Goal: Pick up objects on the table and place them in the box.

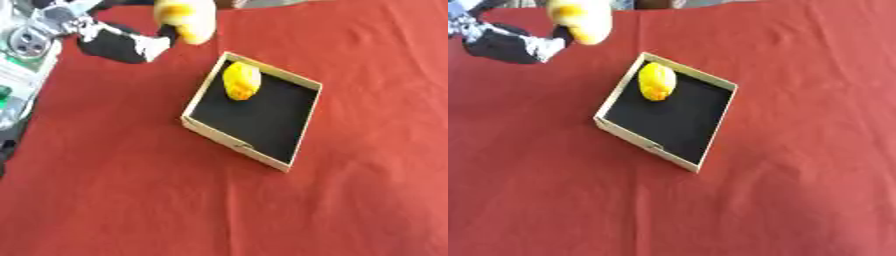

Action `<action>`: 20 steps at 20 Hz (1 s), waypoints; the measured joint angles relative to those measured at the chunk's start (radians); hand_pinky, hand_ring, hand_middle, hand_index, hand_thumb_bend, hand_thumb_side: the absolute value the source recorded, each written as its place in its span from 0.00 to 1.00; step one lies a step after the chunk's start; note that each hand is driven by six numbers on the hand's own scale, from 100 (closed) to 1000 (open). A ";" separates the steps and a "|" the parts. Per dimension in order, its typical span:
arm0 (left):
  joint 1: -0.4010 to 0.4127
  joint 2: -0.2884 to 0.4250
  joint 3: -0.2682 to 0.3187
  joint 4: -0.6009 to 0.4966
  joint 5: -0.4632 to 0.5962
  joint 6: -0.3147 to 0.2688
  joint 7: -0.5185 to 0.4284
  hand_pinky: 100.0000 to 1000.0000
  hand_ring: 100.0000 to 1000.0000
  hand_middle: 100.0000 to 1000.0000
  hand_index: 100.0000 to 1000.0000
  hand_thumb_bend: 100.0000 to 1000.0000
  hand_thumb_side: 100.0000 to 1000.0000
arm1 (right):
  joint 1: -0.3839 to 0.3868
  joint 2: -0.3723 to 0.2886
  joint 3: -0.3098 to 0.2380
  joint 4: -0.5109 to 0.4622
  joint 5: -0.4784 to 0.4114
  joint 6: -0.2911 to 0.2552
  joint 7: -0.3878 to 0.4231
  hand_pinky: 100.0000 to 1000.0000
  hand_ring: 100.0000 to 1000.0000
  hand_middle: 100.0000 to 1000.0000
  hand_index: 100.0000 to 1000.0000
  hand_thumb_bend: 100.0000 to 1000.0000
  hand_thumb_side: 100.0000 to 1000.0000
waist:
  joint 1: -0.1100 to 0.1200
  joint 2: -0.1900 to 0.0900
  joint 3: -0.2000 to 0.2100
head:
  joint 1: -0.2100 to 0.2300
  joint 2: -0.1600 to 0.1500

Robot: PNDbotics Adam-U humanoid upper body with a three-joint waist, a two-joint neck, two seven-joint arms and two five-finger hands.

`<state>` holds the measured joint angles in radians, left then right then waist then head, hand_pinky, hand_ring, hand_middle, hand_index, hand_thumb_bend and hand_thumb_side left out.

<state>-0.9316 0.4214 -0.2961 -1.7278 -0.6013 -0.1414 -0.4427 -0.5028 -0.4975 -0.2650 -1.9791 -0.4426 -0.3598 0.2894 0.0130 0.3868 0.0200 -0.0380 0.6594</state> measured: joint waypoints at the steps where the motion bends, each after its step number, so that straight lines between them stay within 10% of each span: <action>1: 0.009 -0.022 -0.012 -0.003 -0.003 -0.002 -0.016 0.70 0.52 0.44 0.63 0.00 0.00 | 0.001 0.000 -0.001 0.000 0.000 -0.003 -0.005 0.92 0.89 0.75 0.81 0.00 0.51 | -0.001 0.000 -0.001 | -0.001 0.000; 17: 0.062 -0.226 -0.063 0.249 -0.192 -0.032 0.018 0.71 0.55 0.47 0.67 0.00 0.00 | 0.003 0.014 -0.005 0.000 0.000 0.010 -0.011 0.93 0.89 0.75 0.81 0.00 0.52 | -0.002 0.000 -0.018 | 0.002 -0.001; 20: 0.064 -0.244 -0.063 0.297 -0.230 -0.041 0.059 0.85 0.75 0.70 0.86 0.04 0.00 | 0.006 0.019 -0.005 0.000 0.000 0.015 -0.006 0.93 0.89 0.75 0.81 0.00 0.52 | -0.002 0.000 -0.020 | 0.005 -0.002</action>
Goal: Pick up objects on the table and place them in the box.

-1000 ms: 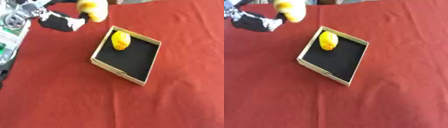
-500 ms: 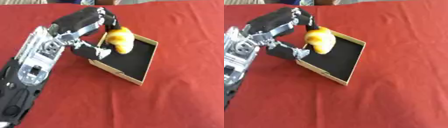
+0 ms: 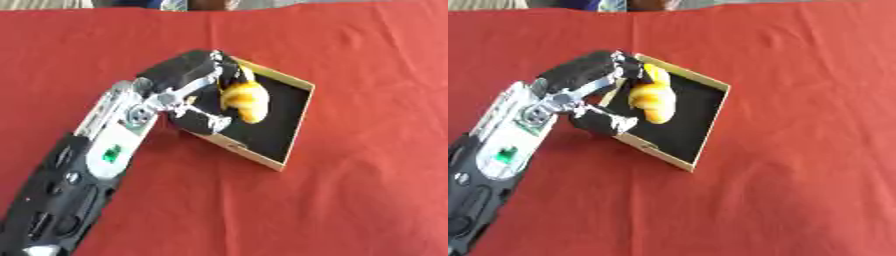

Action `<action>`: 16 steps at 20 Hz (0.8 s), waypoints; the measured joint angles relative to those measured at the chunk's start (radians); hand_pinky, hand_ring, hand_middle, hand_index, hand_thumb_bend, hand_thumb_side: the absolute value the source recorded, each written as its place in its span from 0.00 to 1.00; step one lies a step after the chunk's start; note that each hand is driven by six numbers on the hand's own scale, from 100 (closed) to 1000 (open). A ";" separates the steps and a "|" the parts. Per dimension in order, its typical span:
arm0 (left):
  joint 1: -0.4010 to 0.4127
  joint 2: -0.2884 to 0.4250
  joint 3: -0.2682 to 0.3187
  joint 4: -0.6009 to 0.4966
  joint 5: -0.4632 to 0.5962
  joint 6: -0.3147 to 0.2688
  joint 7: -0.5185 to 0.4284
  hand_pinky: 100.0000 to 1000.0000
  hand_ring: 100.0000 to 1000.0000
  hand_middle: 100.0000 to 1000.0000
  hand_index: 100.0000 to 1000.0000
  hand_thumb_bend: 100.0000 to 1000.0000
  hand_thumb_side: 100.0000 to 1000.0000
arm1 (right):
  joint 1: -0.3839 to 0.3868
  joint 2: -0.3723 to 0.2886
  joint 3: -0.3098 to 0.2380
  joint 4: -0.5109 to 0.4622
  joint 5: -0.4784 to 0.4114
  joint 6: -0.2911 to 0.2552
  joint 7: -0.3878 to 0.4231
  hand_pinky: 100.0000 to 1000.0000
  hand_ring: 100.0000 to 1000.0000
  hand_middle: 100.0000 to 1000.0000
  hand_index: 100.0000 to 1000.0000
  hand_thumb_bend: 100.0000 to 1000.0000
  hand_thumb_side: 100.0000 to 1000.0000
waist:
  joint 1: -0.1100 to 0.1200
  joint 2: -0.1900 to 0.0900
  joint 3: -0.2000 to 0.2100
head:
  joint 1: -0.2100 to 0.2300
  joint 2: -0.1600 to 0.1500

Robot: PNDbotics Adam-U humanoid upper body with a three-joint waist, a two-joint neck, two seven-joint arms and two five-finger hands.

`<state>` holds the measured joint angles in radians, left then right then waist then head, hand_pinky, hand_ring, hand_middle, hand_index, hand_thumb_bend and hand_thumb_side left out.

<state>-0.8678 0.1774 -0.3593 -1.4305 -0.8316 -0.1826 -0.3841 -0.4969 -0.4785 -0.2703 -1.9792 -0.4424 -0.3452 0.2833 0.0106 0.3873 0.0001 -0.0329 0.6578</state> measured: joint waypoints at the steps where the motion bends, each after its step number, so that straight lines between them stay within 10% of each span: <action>1: 0.001 -0.003 0.000 0.010 -0.011 -0.007 0.008 0.87 0.77 0.71 0.87 0.05 0.00 | 0.002 0.000 0.000 0.000 0.000 0.001 0.001 0.93 0.89 0.75 0.81 0.00 0.52 | 0.000 0.000 0.000 | 0.000 0.000; 5: 0.006 -0.005 0.000 0.021 -0.067 -0.054 0.001 0.99 0.93 0.85 0.96 0.35 0.03 | 0.005 0.001 0.000 0.000 0.000 0.003 0.003 0.93 0.89 0.75 0.81 0.00 0.52 | 0.000 0.002 0.002 | -0.001 0.000; 6: 0.006 -0.005 0.000 0.021 -0.086 -0.064 -0.004 1.00 0.95 0.86 0.98 0.42 0.18 | 0.005 0.001 0.000 0.000 0.000 0.004 0.004 0.93 0.89 0.75 0.81 0.00 0.52 | 0.000 0.002 0.004 | -0.001 0.000; 9: 0.011 -0.005 0.000 0.021 -0.142 -0.083 -0.016 1.00 0.97 0.88 0.99 0.46 0.28 | 0.005 0.001 0.000 0.000 0.000 0.003 0.004 0.93 0.89 0.75 0.81 0.00 0.52 | -0.002 0.002 0.007 | -0.005 0.000; 13: 0.015 -0.006 0.011 0.017 -0.171 -0.086 -0.014 1.00 0.95 0.86 0.98 0.38 0.24 | 0.005 0.001 0.000 0.000 0.000 0.003 0.004 0.93 0.89 0.75 0.81 0.00 0.52 | -0.006 0.002 0.007 | -0.011 0.000; 16: 0.019 -0.004 0.029 -0.015 -0.157 -0.068 0.012 0.97 0.91 0.82 0.95 0.13 0.16 | 0.009 0.001 0.000 0.000 0.000 0.003 0.004 0.93 0.89 0.75 0.81 0.00 0.53 | -0.007 0.001 0.012 | -0.013 0.000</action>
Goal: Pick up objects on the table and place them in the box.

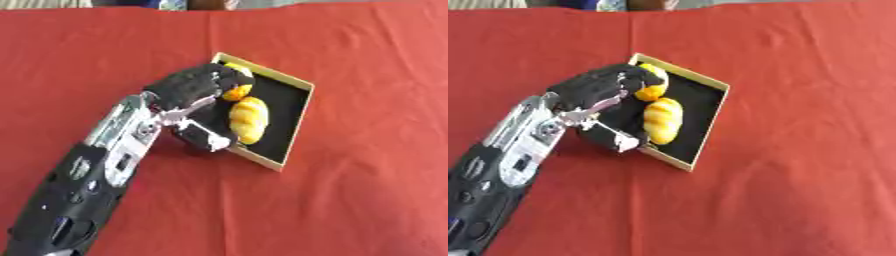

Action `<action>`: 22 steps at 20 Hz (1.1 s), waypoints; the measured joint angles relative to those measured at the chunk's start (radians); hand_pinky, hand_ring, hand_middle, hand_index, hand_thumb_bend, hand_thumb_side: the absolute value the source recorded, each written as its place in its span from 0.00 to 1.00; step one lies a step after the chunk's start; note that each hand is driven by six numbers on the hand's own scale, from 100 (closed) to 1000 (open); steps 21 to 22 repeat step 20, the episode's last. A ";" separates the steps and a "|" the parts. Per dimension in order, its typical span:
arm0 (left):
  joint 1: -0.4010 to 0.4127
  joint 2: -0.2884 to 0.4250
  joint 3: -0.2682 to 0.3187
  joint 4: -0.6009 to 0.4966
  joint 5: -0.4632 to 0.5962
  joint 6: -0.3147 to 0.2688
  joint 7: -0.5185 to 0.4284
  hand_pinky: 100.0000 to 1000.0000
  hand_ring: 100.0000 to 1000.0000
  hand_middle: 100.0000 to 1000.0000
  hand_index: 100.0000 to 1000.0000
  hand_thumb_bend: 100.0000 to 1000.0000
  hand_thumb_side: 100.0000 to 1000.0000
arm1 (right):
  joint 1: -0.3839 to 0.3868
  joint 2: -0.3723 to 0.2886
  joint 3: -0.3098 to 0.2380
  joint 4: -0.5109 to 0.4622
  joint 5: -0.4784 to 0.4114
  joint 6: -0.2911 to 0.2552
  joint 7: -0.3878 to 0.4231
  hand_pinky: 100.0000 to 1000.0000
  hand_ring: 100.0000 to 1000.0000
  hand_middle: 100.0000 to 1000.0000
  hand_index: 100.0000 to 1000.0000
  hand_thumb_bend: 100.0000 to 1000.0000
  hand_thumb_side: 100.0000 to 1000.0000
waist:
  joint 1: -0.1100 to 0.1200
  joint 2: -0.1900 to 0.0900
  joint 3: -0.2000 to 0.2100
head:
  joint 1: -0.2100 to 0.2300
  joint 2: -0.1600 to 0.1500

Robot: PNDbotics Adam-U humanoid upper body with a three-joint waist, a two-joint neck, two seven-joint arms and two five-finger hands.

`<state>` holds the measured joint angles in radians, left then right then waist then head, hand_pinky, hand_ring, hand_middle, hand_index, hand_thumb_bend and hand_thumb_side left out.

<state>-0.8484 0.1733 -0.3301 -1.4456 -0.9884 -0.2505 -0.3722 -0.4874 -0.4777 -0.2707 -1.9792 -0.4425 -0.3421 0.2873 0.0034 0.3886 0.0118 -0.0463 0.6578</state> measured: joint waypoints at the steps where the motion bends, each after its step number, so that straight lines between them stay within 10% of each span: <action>1: 0.003 0.004 0.009 -0.026 0.019 0.013 0.016 0.96 0.89 0.80 0.94 0.05 0.14 | 0.003 0.000 0.000 0.000 0.000 -0.001 -0.001 0.93 0.89 0.75 0.81 0.00 0.52 | 0.000 -0.001 0.003 | -0.001 0.000; 13: 0.120 0.220 0.234 -0.492 0.605 0.263 0.368 0.86 0.78 0.72 0.89 0.00 0.35 | 0.021 -0.011 -0.013 0.000 0.001 -0.022 -0.036 0.92 0.89 0.75 0.81 0.00 0.52 | 0.001 -0.032 0.056 | -0.049 0.001; 22: 0.303 0.344 0.394 -0.534 0.872 0.126 0.632 0.84 0.77 0.71 0.88 0.00 0.40 | 0.025 -0.020 -0.019 0.000 0.004 -0.034 -0.049 0.92 0.89 0.75 0.81 0.00 0.51 | -0.015 -0.034 0.085 | -0.058 0.001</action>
